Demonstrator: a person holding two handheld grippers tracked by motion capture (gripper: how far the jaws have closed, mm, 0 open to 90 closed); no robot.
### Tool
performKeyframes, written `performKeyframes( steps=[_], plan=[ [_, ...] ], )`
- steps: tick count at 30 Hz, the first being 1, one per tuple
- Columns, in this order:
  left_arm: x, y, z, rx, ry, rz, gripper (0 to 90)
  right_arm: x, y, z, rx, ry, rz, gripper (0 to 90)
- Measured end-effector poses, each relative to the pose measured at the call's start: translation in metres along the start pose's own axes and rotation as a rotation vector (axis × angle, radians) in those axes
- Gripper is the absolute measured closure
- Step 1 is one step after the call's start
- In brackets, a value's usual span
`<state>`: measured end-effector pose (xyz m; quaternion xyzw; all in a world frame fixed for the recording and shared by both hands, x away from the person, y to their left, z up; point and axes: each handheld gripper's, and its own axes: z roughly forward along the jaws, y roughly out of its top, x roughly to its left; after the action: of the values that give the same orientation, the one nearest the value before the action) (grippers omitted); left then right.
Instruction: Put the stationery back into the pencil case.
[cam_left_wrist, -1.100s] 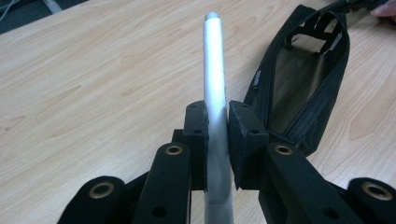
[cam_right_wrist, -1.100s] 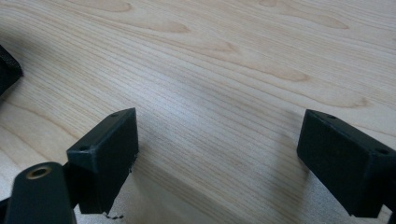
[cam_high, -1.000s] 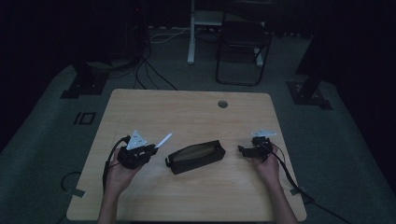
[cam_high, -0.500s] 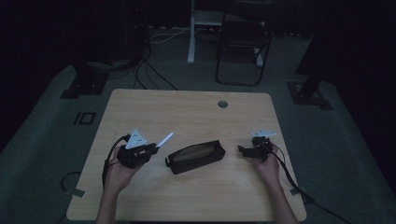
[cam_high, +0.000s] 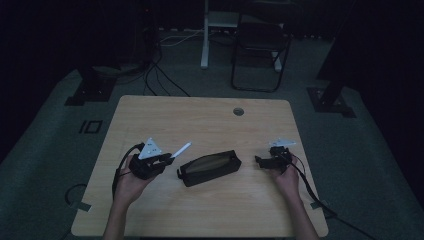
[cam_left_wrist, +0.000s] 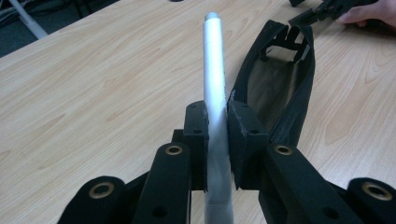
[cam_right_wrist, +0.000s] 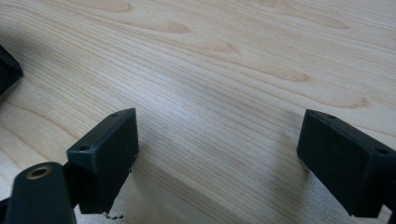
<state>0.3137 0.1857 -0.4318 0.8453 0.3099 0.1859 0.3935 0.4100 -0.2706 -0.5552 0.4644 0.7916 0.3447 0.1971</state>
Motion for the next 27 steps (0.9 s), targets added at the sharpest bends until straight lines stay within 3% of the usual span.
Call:
performKeyframes(
  steps=[27],
  plan=[
    [-0.003,0.01,0.005,-0.01,-0.021,0.028,78.6,0.0,0.0,0.0,0.0,0.0,0.0,12.6]
  ],
)
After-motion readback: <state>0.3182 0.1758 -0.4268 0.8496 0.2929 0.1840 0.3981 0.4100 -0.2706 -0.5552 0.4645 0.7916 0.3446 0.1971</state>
